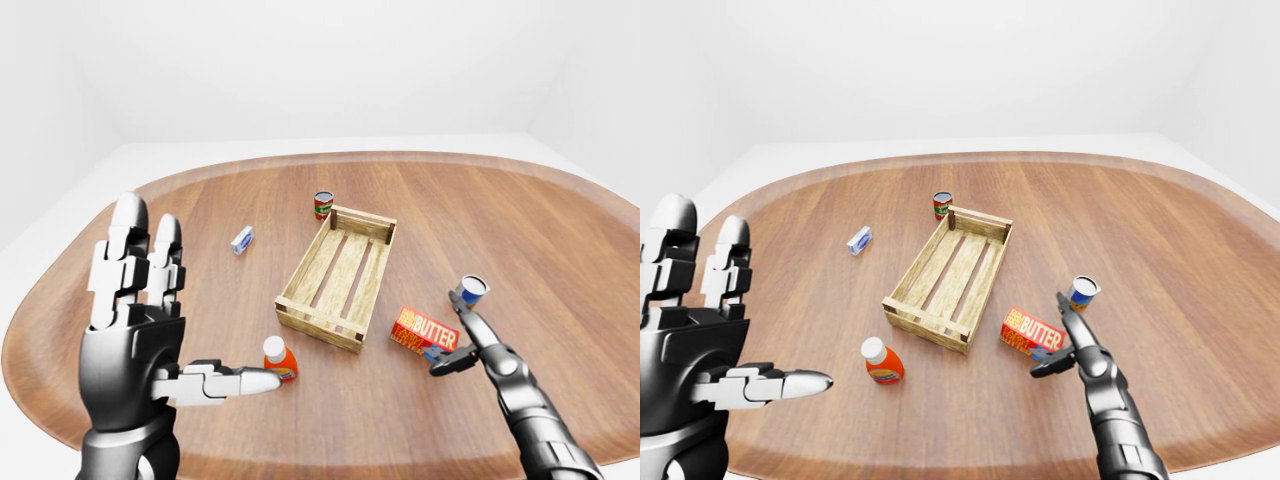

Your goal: Pick up the butter and put it in the tray.

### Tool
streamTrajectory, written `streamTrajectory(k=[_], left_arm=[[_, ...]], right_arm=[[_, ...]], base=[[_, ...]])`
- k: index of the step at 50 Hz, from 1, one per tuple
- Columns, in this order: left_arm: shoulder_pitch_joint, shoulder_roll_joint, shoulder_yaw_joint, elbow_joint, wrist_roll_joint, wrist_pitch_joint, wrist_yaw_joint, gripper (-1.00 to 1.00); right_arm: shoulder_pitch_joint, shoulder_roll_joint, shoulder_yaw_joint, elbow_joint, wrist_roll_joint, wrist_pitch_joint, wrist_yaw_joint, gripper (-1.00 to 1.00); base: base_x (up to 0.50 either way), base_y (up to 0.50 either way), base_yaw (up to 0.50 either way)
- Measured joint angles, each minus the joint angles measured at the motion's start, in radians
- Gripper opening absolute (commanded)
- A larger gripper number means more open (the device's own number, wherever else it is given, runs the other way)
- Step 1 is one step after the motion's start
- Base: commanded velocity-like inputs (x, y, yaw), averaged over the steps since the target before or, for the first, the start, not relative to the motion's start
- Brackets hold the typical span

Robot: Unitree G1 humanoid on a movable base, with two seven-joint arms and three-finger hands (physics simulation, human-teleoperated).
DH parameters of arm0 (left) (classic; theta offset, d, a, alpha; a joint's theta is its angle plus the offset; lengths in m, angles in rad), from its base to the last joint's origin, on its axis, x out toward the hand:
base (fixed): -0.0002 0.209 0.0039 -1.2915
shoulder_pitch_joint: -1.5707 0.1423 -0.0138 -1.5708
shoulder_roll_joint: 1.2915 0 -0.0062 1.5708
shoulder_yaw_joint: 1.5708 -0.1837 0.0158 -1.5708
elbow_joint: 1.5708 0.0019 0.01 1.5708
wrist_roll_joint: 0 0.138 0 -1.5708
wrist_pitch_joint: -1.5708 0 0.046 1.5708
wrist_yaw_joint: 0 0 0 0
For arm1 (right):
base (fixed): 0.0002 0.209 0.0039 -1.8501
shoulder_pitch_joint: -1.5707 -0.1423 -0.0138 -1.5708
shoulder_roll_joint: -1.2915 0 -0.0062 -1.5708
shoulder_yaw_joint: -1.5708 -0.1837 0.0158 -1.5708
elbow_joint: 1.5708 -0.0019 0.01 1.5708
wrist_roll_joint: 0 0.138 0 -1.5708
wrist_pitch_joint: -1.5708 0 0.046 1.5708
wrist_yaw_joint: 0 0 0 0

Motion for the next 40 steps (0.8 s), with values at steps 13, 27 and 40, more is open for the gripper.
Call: streamTrajectory(k=[13,27,40], left_arm=[[-0.001,0.0,0.004,-0.004,-0.003,0.0,-0.002,1.0],[0.0,-0.001,0.005,-0.006,-0.003,0.0,-0.003,1.0],[-0.004,0.0,0.007,-0.006,-0.004,0.0,-0.002,1.0]], right_arm=[[-0.037,-0.006,0.018,0.058,-0.029,0.006,-0.007,1.0],[-0.078,-0.008,0.036,0.127,-0.037,0.0,-0.006,1.0],[-0.033,0.0,0.007,-0.011,0.0,0.04,0.028,1.0]], base=[[0.0,0.0,0.0],[0.0,0.0,0.0],[0.0,0.0,0.0]])
